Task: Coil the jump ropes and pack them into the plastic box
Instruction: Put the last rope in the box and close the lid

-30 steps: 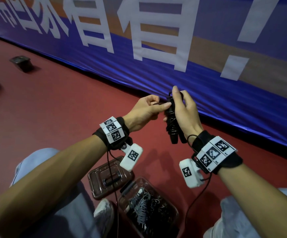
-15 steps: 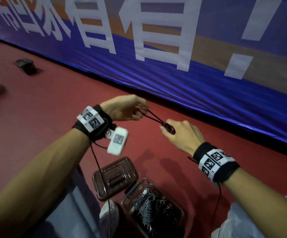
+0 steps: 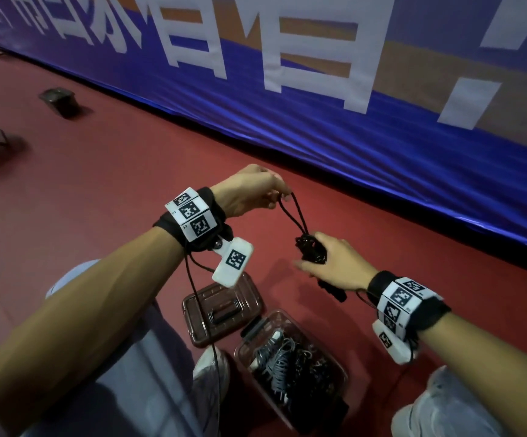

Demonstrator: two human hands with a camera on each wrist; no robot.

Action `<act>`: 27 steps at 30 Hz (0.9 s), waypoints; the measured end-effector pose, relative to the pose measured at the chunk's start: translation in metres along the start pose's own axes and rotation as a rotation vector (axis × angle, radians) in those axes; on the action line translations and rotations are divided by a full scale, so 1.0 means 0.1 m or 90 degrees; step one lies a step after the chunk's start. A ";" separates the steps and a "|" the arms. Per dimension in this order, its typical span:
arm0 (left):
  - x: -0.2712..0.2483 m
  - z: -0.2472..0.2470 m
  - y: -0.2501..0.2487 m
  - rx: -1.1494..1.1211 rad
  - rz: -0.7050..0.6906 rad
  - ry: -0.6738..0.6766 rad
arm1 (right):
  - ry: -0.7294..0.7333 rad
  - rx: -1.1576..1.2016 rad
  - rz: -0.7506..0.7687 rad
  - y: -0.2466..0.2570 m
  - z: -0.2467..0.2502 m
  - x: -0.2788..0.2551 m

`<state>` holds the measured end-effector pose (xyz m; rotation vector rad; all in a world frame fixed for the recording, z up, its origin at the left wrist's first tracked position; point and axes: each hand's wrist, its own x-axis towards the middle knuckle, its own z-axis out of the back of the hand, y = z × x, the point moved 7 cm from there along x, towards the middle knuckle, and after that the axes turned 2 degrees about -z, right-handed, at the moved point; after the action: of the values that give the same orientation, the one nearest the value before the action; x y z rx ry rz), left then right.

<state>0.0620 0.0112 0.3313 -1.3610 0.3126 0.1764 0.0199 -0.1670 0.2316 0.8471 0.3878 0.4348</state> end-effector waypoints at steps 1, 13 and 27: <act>0.00 -0.01 0.03 0.026 -0.009 -0.002 | 0.033 0.021 -0.016 -0.04 -0.09 0.00; 0.07 -0.77 1.86 0.639 0.031 0.241 | 0.220 0.031 -0.229 -1.08 -1.89 -0.23; -0.30 0.16 3.09 0.918 0.169 0.272 | 0.118 0.262 -0.485 -1.88 -3.05 0.00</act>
<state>-0.0583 0.0911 0.0559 0.0978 0.7796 -0.1331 -0.0900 -0.0852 -0.1001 0.9829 0.9481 -0.2901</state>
